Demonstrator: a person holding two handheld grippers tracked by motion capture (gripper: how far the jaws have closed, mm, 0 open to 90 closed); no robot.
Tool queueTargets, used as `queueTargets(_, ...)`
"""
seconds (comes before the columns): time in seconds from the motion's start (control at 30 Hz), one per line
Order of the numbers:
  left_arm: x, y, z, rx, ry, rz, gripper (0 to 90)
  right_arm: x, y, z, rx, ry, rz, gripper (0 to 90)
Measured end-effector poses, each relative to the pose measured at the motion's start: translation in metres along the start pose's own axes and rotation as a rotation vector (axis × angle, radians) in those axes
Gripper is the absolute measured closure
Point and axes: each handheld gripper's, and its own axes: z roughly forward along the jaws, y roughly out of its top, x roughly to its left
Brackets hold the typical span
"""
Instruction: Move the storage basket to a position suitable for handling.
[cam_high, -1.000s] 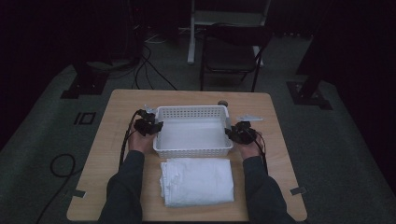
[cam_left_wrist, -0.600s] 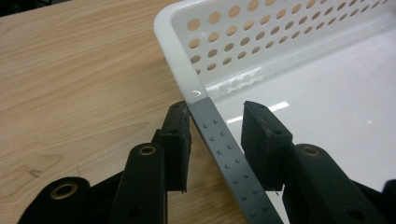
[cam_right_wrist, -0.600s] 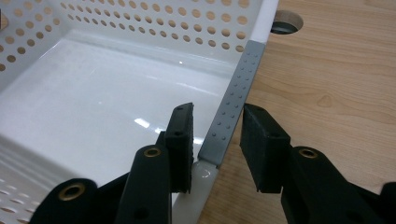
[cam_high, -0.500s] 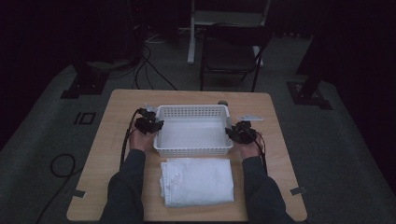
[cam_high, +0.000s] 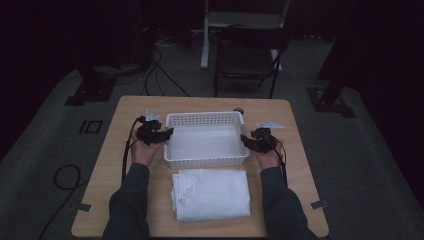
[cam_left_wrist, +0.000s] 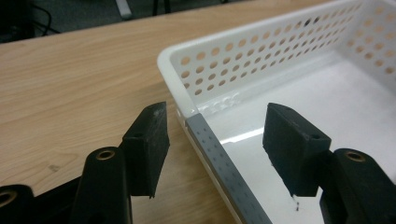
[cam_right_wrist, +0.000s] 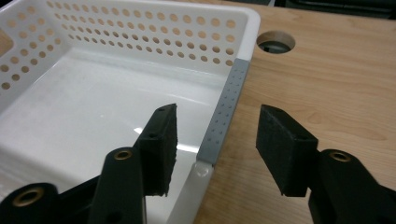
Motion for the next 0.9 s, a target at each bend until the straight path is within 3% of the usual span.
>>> queueTargets(0.23, -0.009, -0.008, -0.029, -0.022, -0.03, -0.01, 38.2, 0.002, -0.01, -0.023, -0.02, -0.013, -0.032, 43.5)
queueTargets(0.47, -0.027, -0.021, -0.048, -0.021, -0.065, 0.04, 38.1, 0.005, -0.023, -0.041, -0.022, 0.009, -0.043, 42.4)
queueTargets(0.57, -0.033, -0.028, -0.055, -0.034, -0.087, 0.028, 37.9, 0.006, -0.027, -0.046, -0.023, 0.021, -0.047, 42.3)
queueTargets(0.9, -0.053, -0.054, -0.072, -0.029, -0.115, 0.056, 38.0, 0.019, -0.054, -0.071, -0.026, 0.055, -0.07, 41.6)
